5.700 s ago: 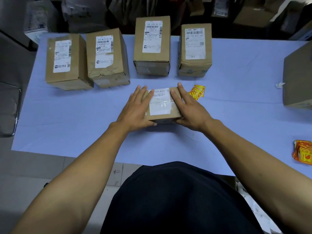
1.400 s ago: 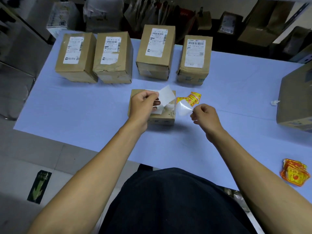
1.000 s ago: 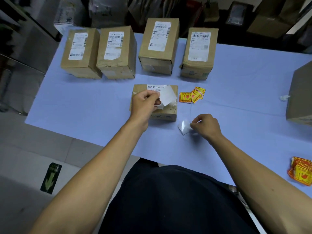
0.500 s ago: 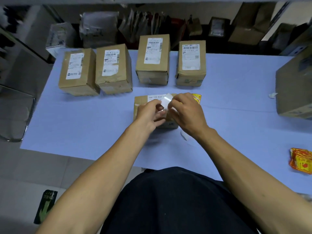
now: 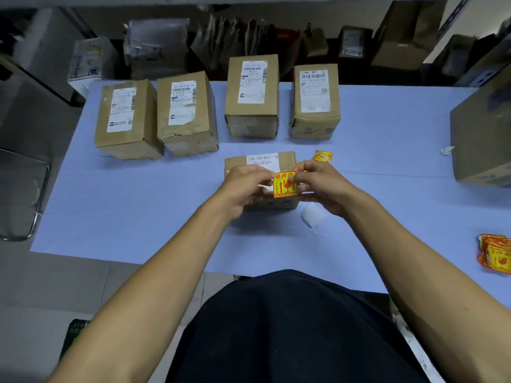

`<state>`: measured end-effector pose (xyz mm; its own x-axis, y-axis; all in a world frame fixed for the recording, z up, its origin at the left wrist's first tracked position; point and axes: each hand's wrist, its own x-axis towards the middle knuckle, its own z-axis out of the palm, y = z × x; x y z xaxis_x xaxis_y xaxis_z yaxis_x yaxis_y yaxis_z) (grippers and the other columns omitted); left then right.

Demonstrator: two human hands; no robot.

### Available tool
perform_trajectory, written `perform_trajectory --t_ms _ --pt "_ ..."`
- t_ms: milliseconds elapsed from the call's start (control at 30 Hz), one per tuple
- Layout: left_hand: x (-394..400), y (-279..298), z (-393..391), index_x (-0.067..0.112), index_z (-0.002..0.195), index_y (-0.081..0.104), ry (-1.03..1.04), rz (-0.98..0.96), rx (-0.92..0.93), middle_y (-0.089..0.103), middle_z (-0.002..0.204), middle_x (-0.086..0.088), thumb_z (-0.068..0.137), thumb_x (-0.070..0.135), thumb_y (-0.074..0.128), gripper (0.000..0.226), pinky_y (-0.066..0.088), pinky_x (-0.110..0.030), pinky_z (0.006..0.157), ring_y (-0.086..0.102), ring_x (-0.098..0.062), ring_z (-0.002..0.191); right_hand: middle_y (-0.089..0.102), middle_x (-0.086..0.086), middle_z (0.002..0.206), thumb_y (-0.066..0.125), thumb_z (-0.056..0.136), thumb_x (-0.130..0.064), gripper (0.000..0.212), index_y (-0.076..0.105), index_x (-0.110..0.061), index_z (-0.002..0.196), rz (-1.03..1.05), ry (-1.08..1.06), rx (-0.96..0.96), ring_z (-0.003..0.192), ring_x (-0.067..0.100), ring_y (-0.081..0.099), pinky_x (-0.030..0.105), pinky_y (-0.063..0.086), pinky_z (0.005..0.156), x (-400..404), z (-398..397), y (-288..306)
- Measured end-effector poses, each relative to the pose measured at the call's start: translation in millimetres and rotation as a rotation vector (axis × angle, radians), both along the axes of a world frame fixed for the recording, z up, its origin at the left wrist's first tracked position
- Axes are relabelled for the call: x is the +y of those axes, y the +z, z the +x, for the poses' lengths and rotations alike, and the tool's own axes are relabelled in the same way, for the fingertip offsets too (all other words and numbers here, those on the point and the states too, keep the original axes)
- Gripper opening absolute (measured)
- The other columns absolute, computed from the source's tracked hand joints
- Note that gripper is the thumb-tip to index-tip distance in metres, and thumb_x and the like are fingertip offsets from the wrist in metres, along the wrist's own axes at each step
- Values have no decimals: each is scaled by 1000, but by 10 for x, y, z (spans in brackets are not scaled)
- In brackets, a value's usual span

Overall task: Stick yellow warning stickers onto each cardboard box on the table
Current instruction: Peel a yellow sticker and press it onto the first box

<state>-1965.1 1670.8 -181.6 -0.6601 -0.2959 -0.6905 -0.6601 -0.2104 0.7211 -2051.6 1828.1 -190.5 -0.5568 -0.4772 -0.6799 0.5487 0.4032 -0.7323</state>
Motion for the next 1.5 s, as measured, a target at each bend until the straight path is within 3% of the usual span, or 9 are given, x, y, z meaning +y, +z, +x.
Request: perform_trajectory --t_ms 133,300,467,633,833,1033,1167,1367,1500 --pt "17 -66 -67 15 82 67 -41 -114 11 66 77 -1 92 15 63 11 44 -22 55 58 -8 56 71 -1 70 60 93 3 18 59 -15 92 -14 -67 7 58 6 68 20 55 56 10 10 -10" --pt "33 -179 -138 18 78 65 -66 -290 30 68 75 0 93 21 59 16 48 -25 57 62 -10 68 64 12 94 63 87 9 40 57 -15 119 27 -172 95 74 19 67 22 57 59 90 4 -55" --pt "18 -198 -206 17 79 66 -74 -213 37 64 58 8 92 18 61 14 46 -18 46 56 -3 49 73 6 88 69 89 -11 6 70 -17 90 100 -91 133 66 9 68 21 53 56 152 -65 -108" --pt "40 -201 -251 14 81 67 -50 -111 34 65 60 4 94 15 61 14 45 -20 46 54 -6 47 71 -5 70 69 90 -14 12 68 -16 78 80 -73 94 62 7 67 23 55 60 108 -66 -141" --pt "53 -235 -273 13 79 69 -146 -281 0 68 68 0 87 15 70 9 45 -20 45 58 -6 48 68 -1 70 72 88 -9 15 65 -14 76 127 -73 108 57 8 65 24 55 57 103 -71 -183" --pt "82 -275 -313 21 73 69 -338 -593 9 71 76 -1 85 18 73 12 50 -29 63 64 -19 72 67 9 79 79 83 -14 16 64 -10 82 250 -30 248 72 22 64 26 49 53 75 -39 -256" --pt "83 -299 -315 21 73 70 -366 -653 20 65 69 6 84 17 71 12 43 -24 59 63 -16 73 68 13 88 86 76 -17 34 57 -17 95 296 -45 275 74 25 66 34 56 59 72 -55 -288" --pt "85 -320 -313 19 77 72 -387 -709 21 68 74 2 83 18 71 5 49 -26 63 66 -19 78 67 10 82 87 73 -22 32 56 -16 81 364 -1 376 68 27 65 44 59 67 65 -55 -304" --pt "107 -324 -310 19 75 70 -427 -800 21 72 77 -2 80 19 68 6 55 -33 66 66 -22 79 69 9 82 85 73 -25 31 54 -19 72 422 50 433 83 33 68 49 58 75 41 -63 -302"
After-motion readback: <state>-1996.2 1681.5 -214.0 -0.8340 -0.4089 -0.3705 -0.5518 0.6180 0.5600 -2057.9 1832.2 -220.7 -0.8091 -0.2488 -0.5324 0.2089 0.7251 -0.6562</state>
